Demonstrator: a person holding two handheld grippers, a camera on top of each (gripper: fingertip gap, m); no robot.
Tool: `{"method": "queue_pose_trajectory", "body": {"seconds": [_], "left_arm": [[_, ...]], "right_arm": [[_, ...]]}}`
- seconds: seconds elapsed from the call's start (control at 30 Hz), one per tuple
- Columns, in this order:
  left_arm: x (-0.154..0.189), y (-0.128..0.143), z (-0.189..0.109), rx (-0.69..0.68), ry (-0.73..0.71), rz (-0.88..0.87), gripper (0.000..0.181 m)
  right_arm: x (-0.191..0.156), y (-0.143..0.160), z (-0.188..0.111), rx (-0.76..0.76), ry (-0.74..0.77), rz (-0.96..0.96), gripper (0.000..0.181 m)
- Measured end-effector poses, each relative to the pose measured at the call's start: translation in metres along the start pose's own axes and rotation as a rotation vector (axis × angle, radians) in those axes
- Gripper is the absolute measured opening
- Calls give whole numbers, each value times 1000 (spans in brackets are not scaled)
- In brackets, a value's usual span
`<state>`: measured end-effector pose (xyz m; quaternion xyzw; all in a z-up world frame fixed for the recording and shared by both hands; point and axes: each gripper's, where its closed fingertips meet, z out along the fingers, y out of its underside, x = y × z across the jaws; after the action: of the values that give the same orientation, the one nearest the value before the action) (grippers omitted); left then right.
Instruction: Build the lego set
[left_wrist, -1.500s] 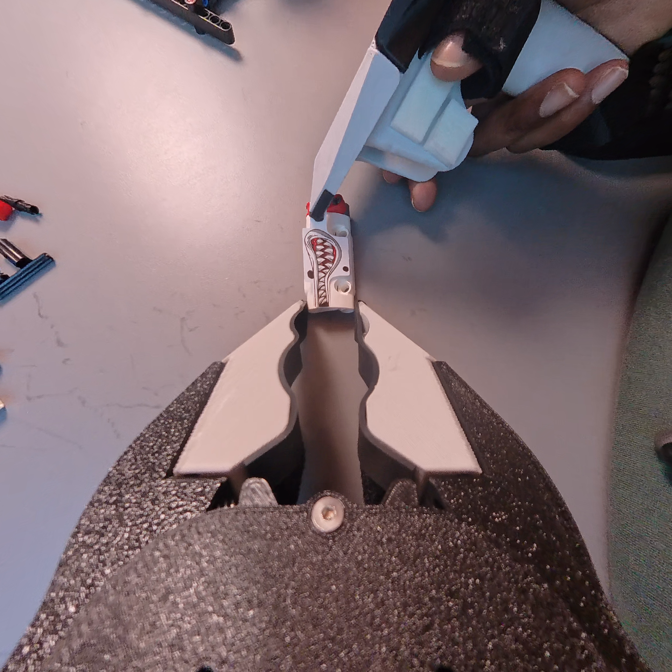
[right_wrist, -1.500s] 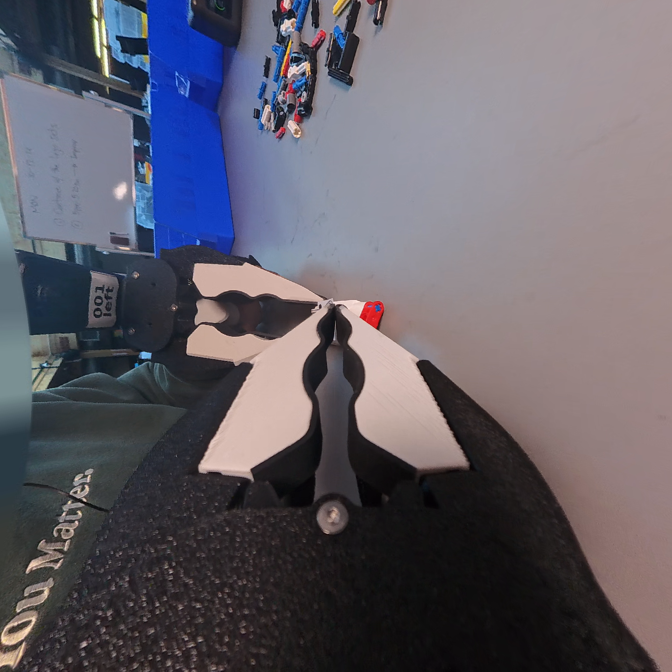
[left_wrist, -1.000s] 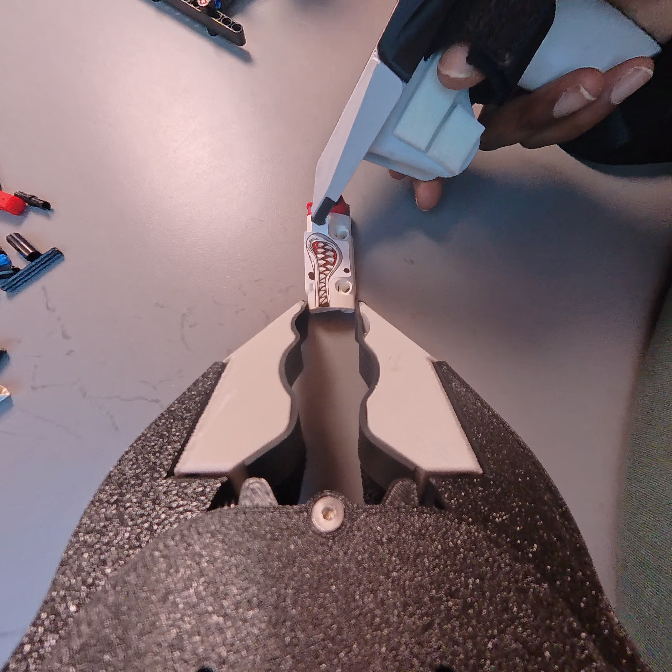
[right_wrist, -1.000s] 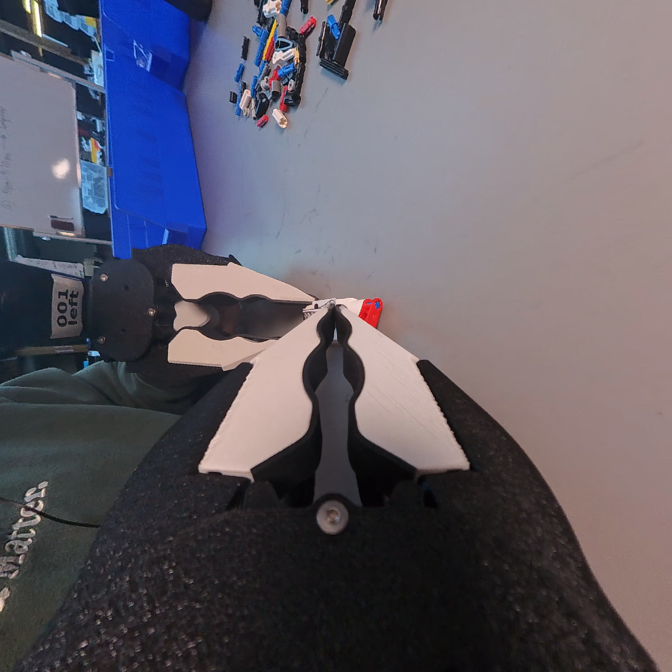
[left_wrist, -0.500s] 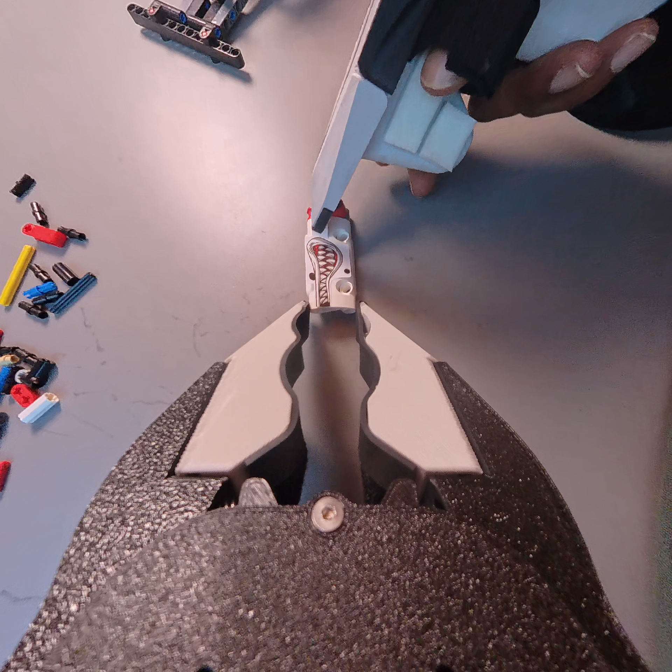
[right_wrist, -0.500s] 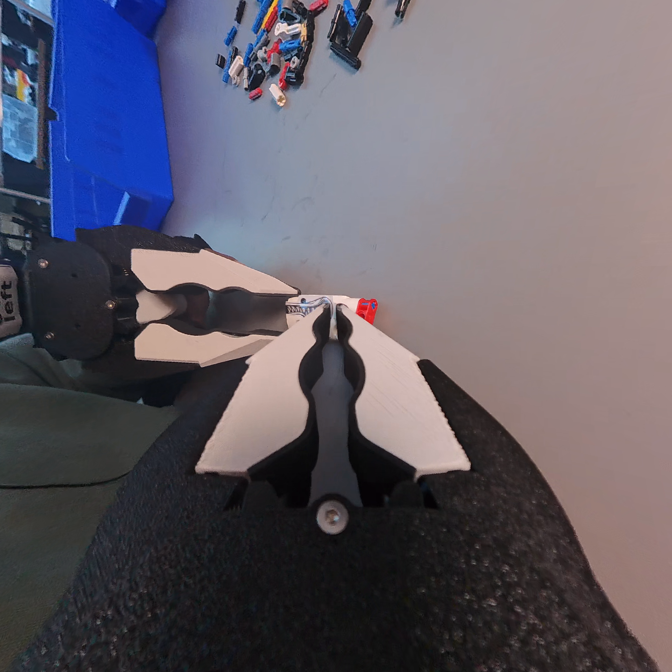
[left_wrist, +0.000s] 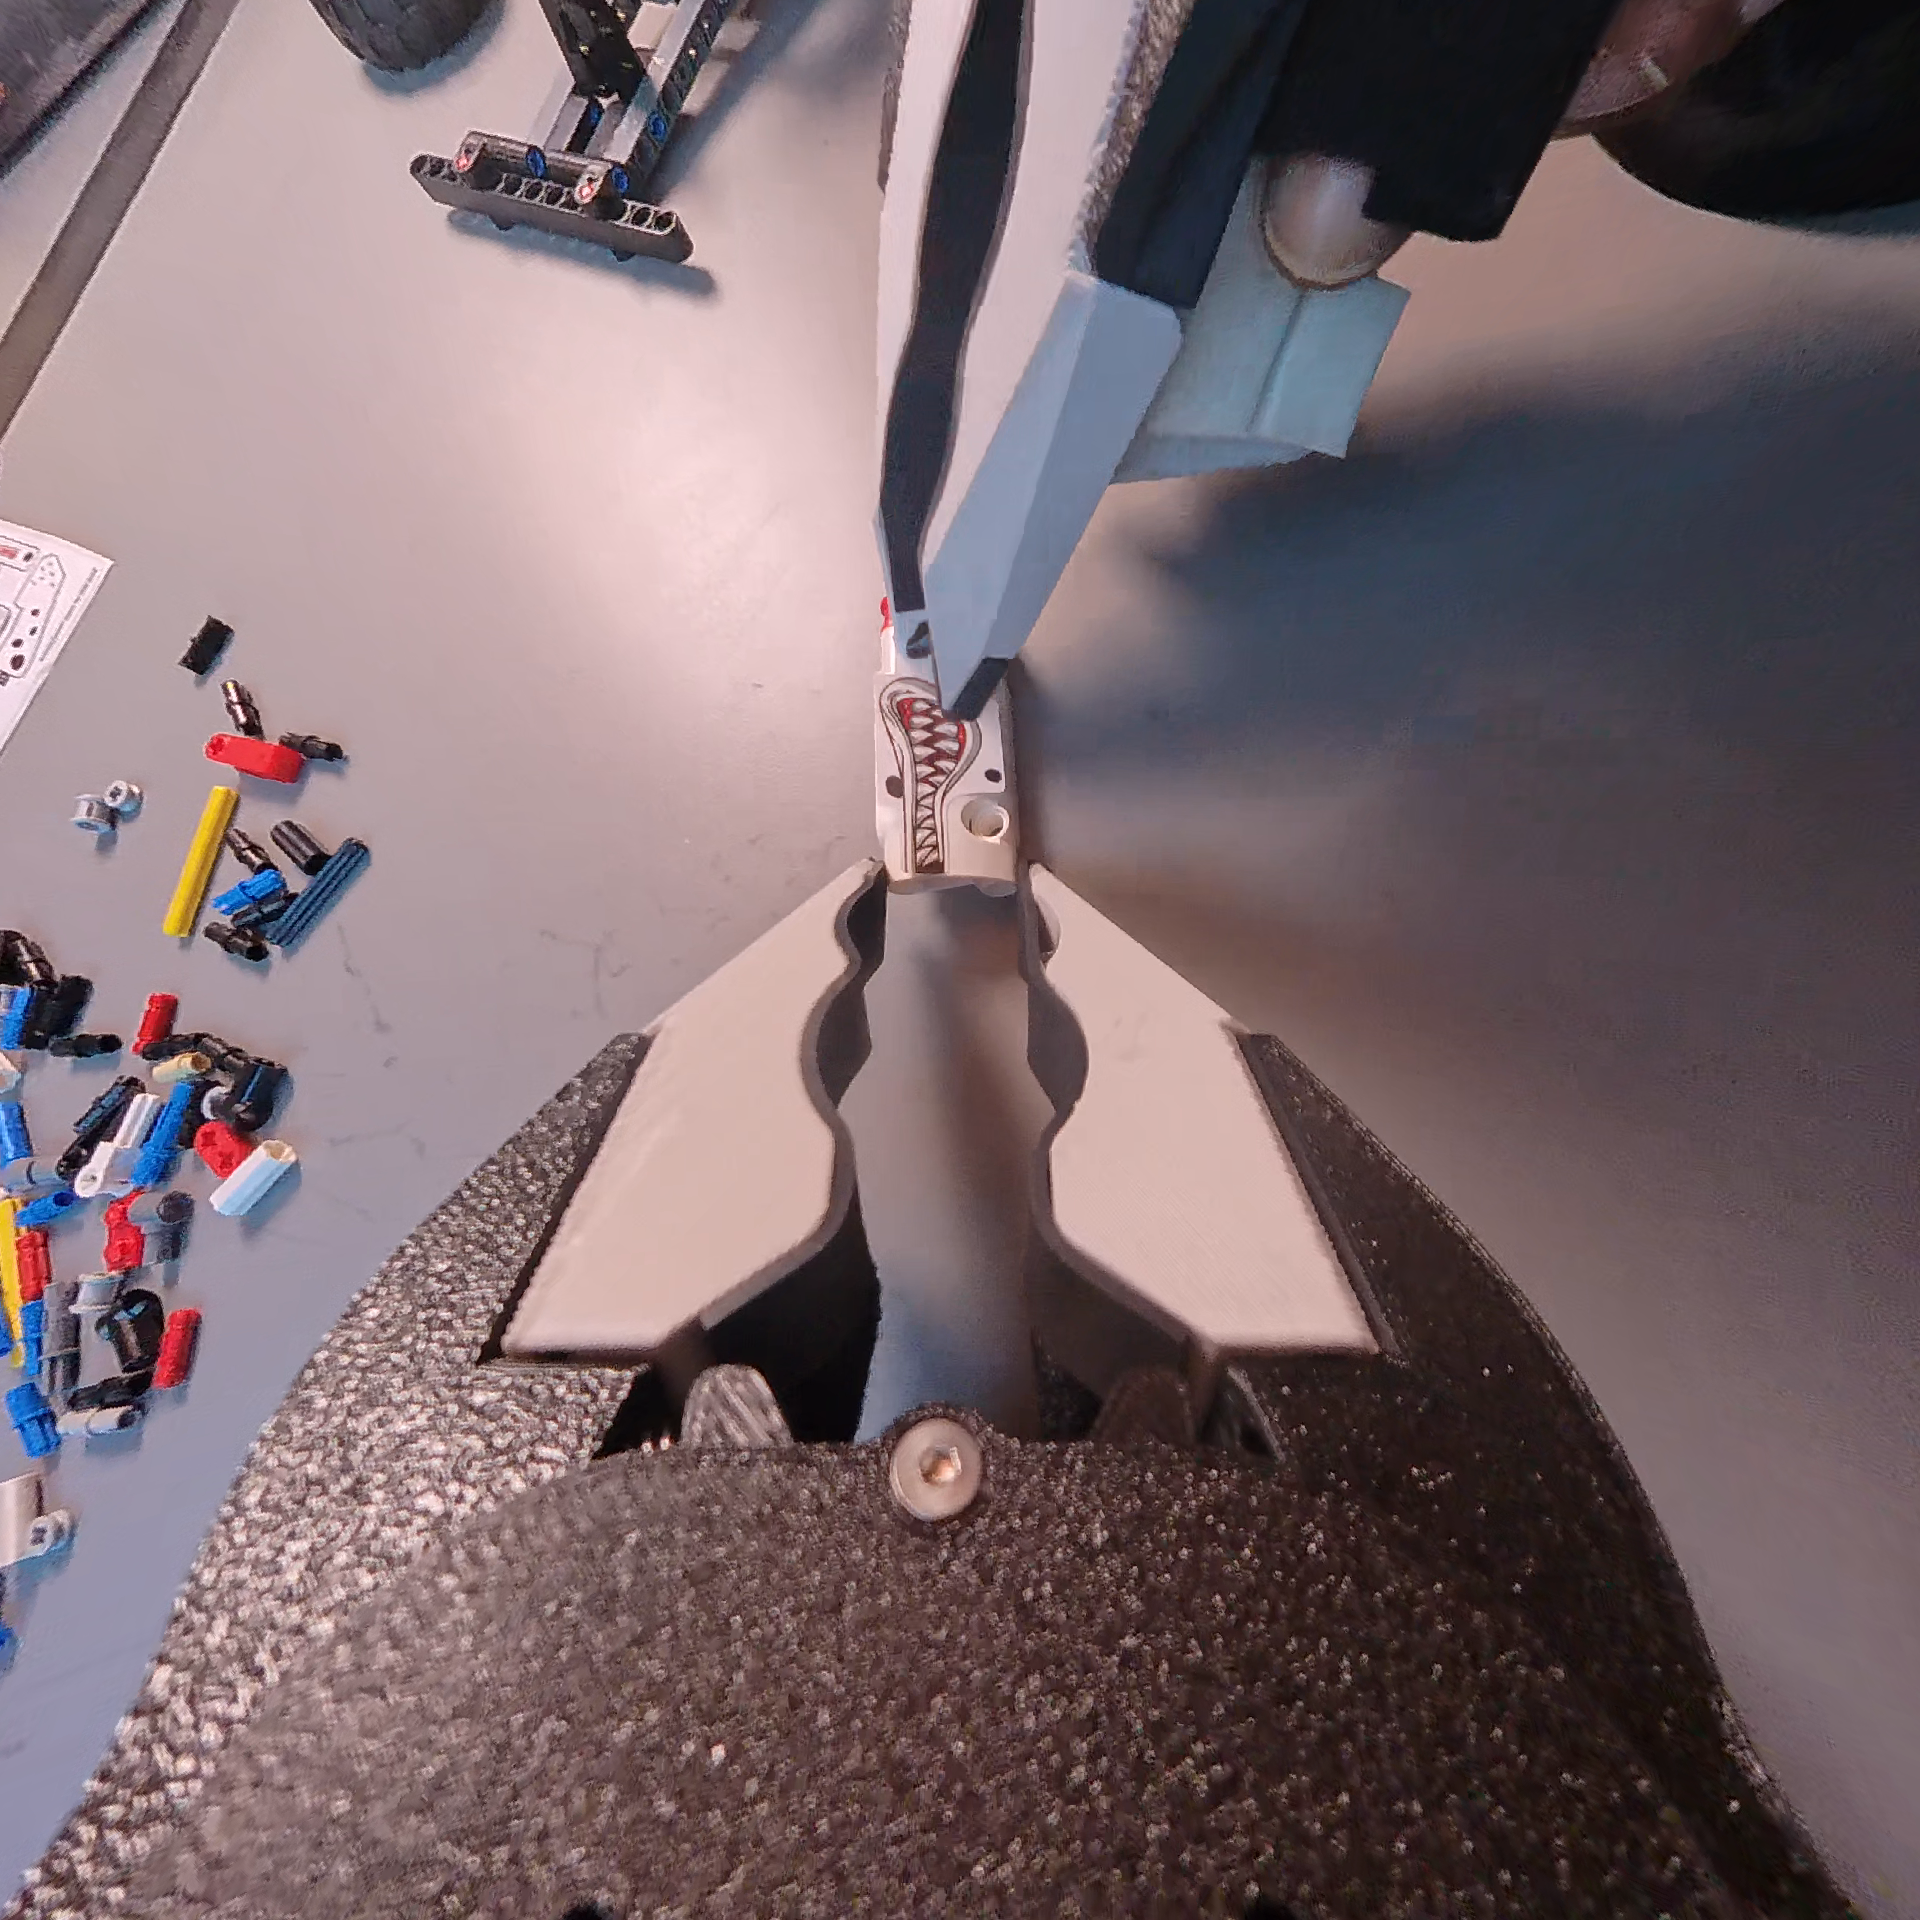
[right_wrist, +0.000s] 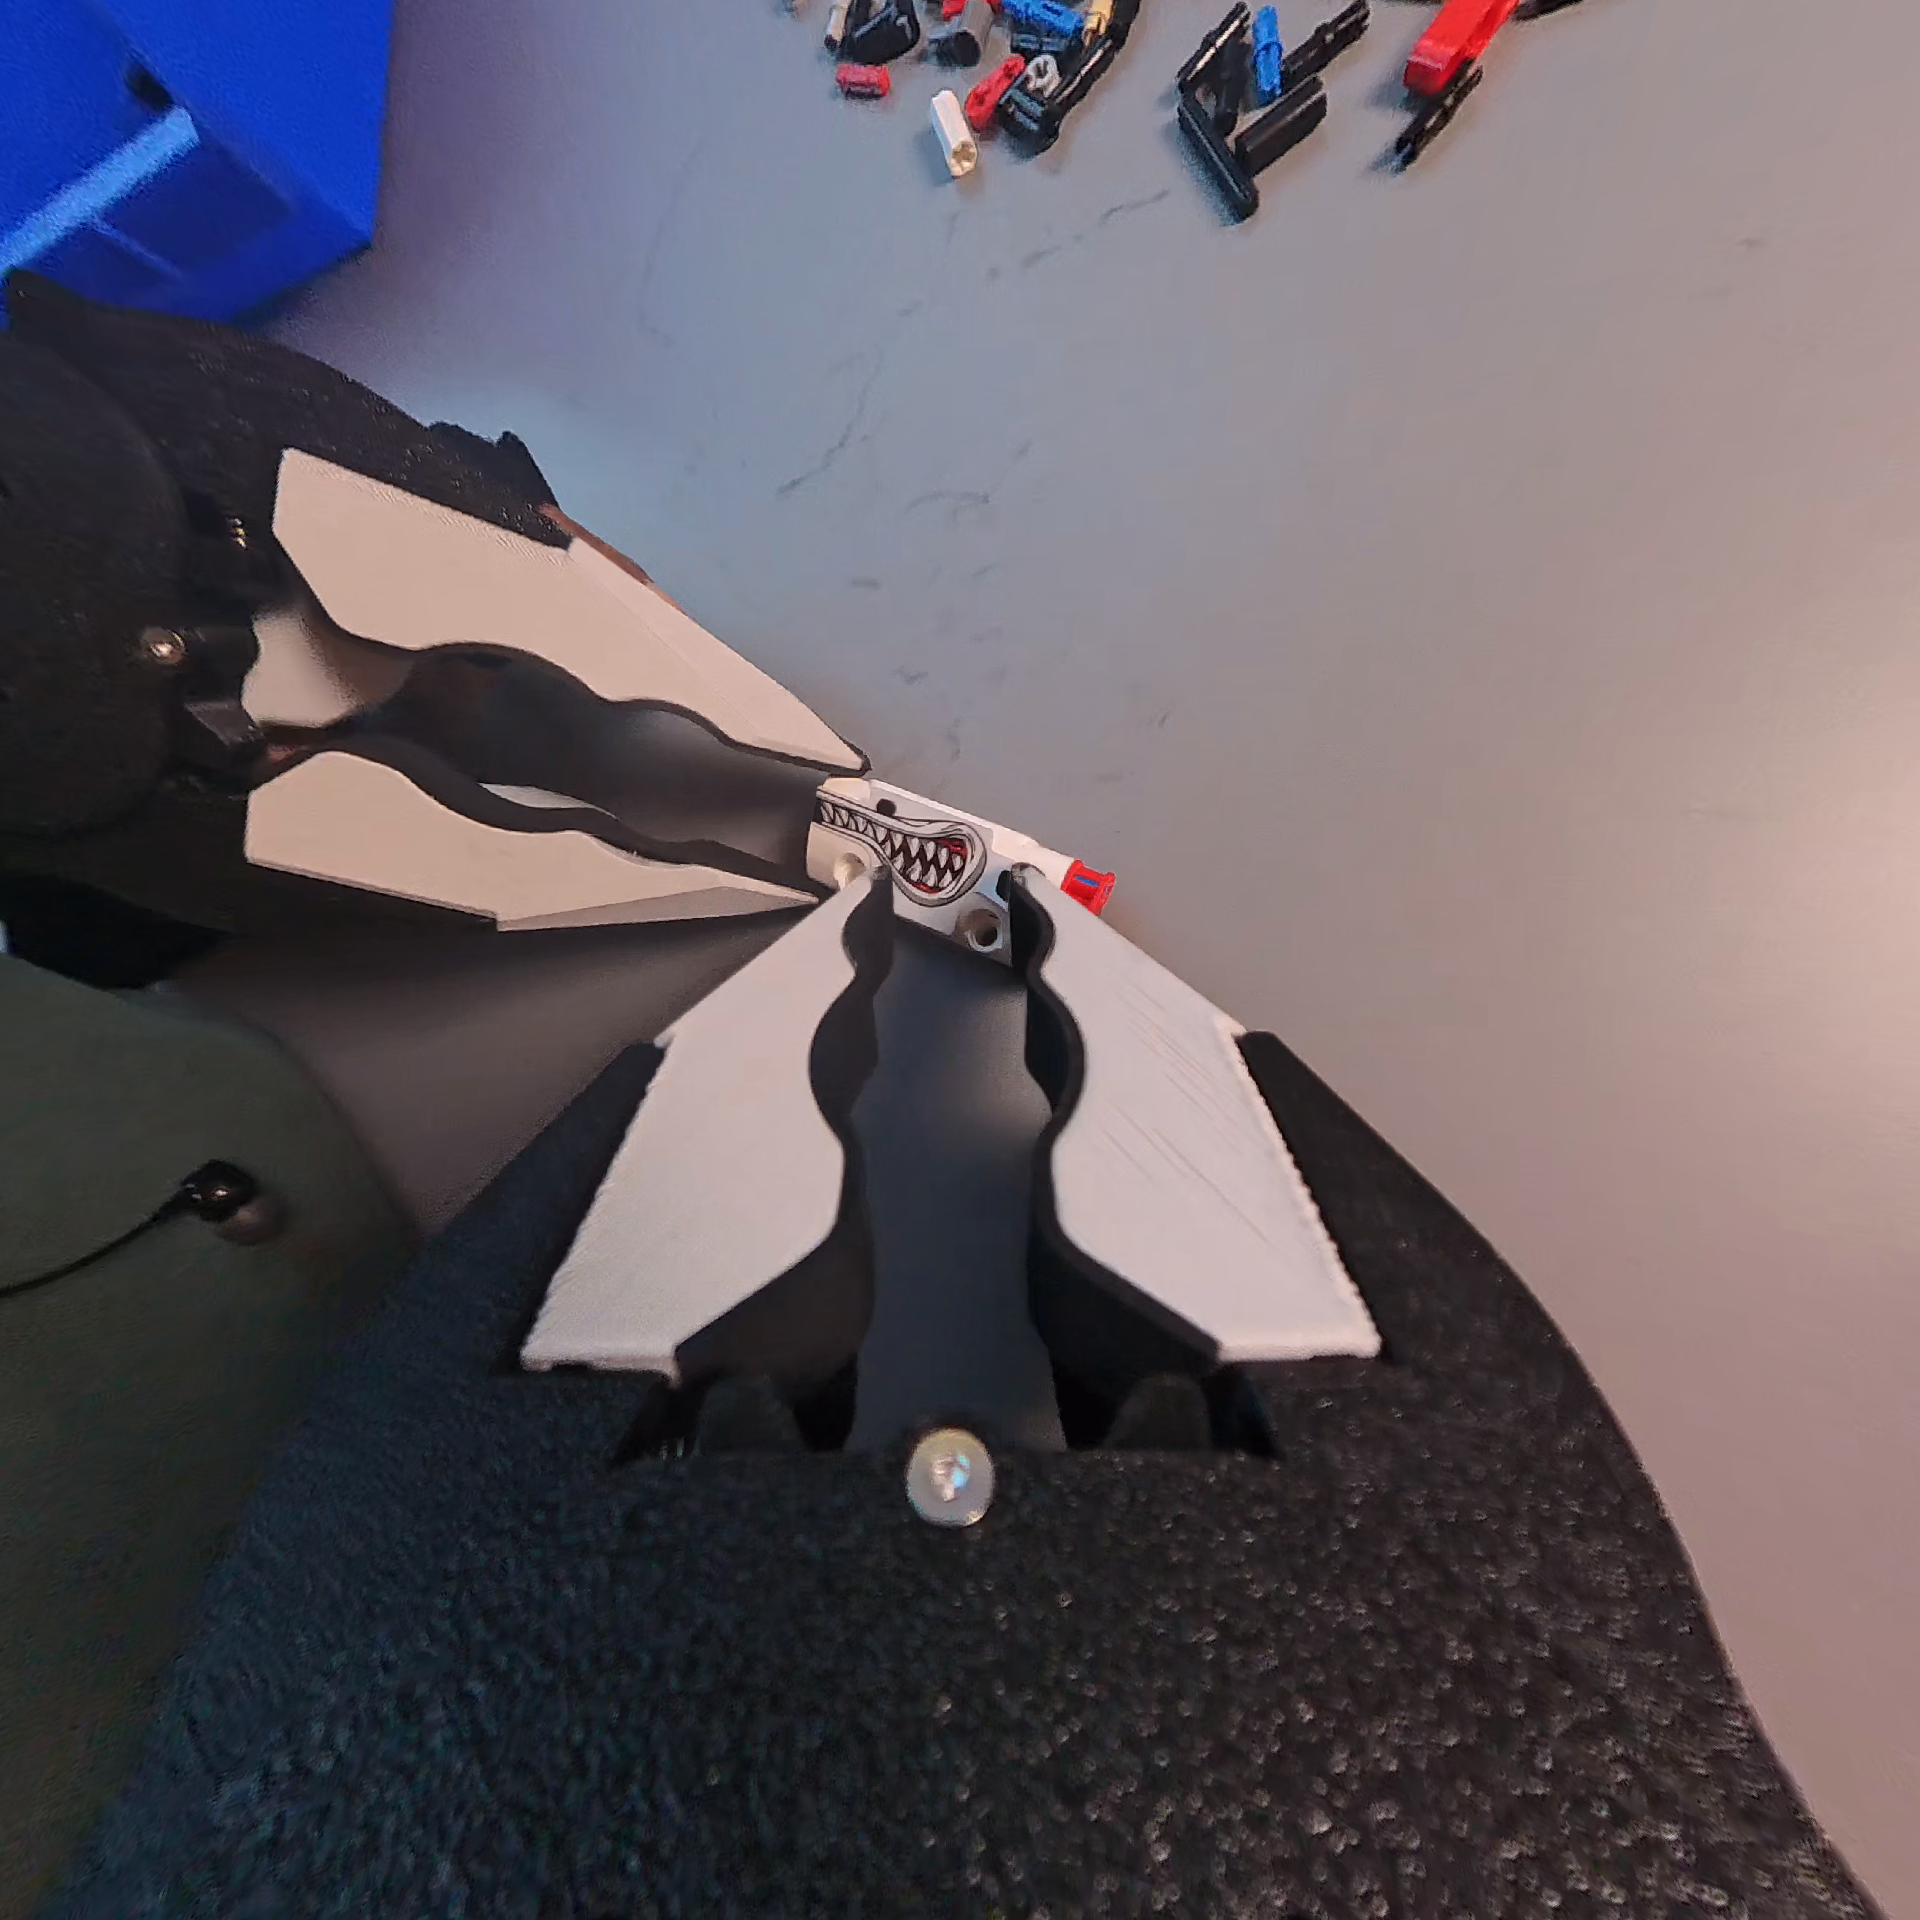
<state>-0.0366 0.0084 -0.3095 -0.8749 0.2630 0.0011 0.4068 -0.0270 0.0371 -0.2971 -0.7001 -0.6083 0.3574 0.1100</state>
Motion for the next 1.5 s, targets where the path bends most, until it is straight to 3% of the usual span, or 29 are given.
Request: {"method": "queue_pose_trajectory", "body": {"seconds": [0.27, 0.43, 0.5, 0.67, 0.73, 0.83, 0.93, 1.03, 1.1, 1.17, 1.27, 1.4, 1.5], "left_arm": [[2, -1, 0, -2, -21, 42, 24], [6, -4, -2, 27, 8, 92, 24], [4, -4, -2, 33, 3, 129, 24], [6, -7, -4, 85, 16, 263, 24], [9, -12, -7, 116, 4, 332, 25], [6, -18, -11, 142, -56, 414, 24], [5, -17, -10, 145, -84, 438, 25], [3, -25, -14, 209, -42, 345, 31], [2, -30, -16, 238, 57, 166, 62], [9, -45, -25, 331, 238, -64, 63], [12, -73, -47, 485, 475, -334, 46], [12, -77, -55, 511, 531, -390, 10], [11, -74, -56, 498, 493, -355, 7]], "right_arm": [[-4, 5, -2, -27, 71, -170, 51], [0, -12, -20, 89, 50, -244, 48], [8, -17, -29, 113, -37, -220, 44], [4, -1, -17, -23, -398, -77, 48], [-4, 1, -11, -47, -481, -110, 42], [-16, 3, -9, -73, -592, -160, 15], [-21, 2, -13, -53, -649, -186, 11], [-21, -4, -22, 11, -673, -209, 10], [-24, -7, -32, 71, -683, -284, 10], [-30, -14, -43, 159, -681, -359, 9], [-40, -20, -52, 236, -659, -449, 9], [-50, -23, -59, 274, -669, -498, 9], [-54, -23, -59, 285, -660, -519, 8]]}}
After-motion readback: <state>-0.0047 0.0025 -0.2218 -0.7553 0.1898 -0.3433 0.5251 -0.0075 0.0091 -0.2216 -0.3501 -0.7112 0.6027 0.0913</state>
